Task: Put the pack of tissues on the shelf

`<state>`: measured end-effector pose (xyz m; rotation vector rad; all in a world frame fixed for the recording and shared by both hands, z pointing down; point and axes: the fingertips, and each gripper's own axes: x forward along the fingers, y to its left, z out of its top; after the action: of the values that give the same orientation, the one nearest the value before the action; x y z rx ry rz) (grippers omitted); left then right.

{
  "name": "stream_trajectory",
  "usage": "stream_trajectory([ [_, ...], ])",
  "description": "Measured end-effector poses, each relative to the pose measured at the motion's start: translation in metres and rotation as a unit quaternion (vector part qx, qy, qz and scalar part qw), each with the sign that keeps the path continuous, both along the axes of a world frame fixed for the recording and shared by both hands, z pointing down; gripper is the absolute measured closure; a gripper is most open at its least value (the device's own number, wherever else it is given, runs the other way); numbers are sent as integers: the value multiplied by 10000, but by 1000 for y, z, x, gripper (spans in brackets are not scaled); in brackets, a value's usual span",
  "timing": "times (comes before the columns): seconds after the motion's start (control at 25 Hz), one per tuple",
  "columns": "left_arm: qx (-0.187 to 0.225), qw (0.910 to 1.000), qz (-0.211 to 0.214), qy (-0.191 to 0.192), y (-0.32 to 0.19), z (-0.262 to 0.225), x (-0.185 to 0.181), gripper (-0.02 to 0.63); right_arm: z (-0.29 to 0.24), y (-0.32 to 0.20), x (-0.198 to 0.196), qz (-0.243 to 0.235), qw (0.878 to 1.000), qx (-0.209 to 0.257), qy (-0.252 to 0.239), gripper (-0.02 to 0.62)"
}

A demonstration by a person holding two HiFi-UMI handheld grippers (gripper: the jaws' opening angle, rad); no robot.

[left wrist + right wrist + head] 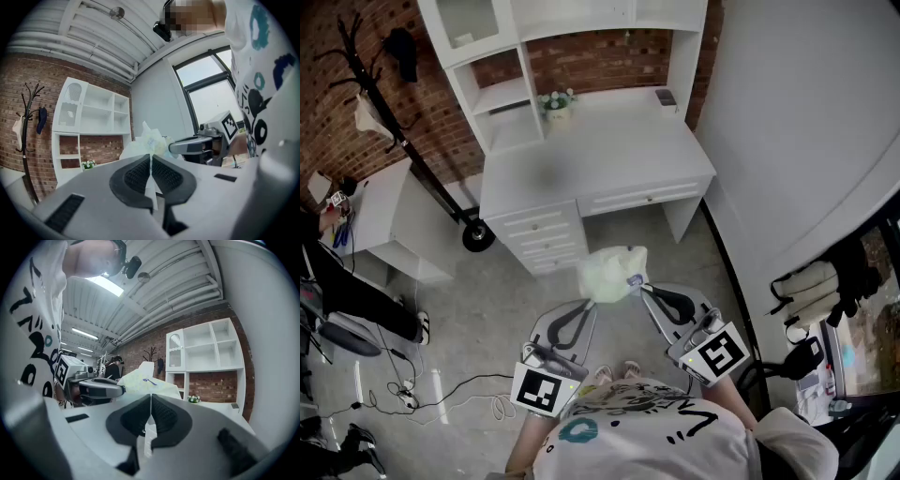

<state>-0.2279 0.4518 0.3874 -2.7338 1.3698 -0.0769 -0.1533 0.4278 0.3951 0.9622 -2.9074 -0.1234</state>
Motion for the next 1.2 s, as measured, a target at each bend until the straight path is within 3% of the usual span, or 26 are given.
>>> stream_trajectory([
  [0.92, -35, 10000, 5, 19, 2, -1, -3, 586, 0, 3, -3, -134, 9994, -206, -230, 568],
  [1.2, -31, 10000, -63, 28, 7, -2, -24, 588, 0, 6, -24, -204, 9993, -229, -233, 568],
])
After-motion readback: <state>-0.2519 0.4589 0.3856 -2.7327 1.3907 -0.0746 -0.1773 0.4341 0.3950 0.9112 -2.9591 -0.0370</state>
